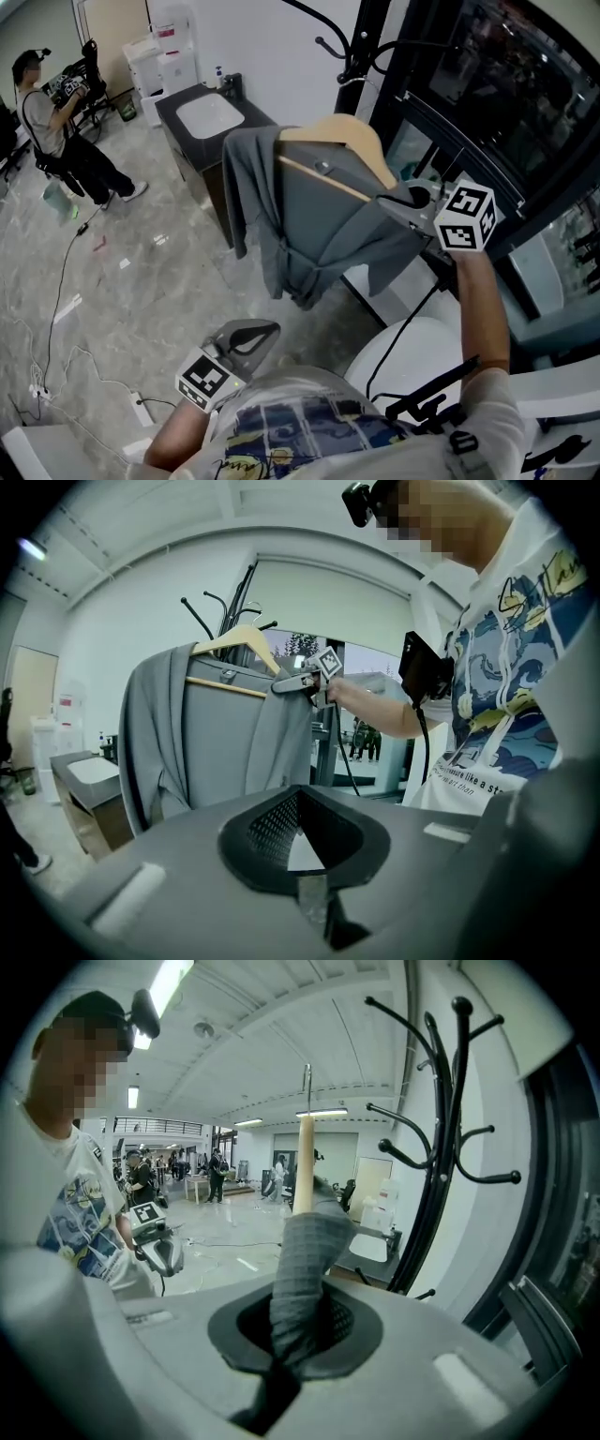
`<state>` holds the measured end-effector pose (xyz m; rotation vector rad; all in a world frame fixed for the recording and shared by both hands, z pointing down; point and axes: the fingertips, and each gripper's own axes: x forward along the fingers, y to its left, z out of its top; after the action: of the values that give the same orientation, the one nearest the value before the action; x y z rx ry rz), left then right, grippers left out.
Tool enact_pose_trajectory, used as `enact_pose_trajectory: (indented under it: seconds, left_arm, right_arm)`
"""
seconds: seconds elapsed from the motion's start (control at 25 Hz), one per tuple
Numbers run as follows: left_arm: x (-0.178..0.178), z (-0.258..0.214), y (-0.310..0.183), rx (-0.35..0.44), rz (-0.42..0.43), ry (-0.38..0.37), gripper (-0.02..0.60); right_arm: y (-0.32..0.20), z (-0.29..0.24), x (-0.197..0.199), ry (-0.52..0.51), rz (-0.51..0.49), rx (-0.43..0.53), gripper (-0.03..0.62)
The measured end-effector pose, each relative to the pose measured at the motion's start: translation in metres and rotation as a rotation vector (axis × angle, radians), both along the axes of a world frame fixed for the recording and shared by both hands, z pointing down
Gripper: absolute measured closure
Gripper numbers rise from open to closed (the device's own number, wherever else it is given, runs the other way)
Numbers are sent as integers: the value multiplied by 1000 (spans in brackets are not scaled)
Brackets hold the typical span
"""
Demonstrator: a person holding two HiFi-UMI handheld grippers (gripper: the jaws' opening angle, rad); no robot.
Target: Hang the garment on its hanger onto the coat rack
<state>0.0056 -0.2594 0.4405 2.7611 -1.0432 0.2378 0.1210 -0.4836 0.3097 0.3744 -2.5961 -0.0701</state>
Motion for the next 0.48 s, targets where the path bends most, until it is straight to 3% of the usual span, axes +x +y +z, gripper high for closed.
enact_pose_trajectory:
  seconds: [0.48]
  left_arm:
    - [-12, -1, -33, 5, -70, -33, 578]
  right_arm:
    - [-110, 32, 7, 11, 78, -67, 585]
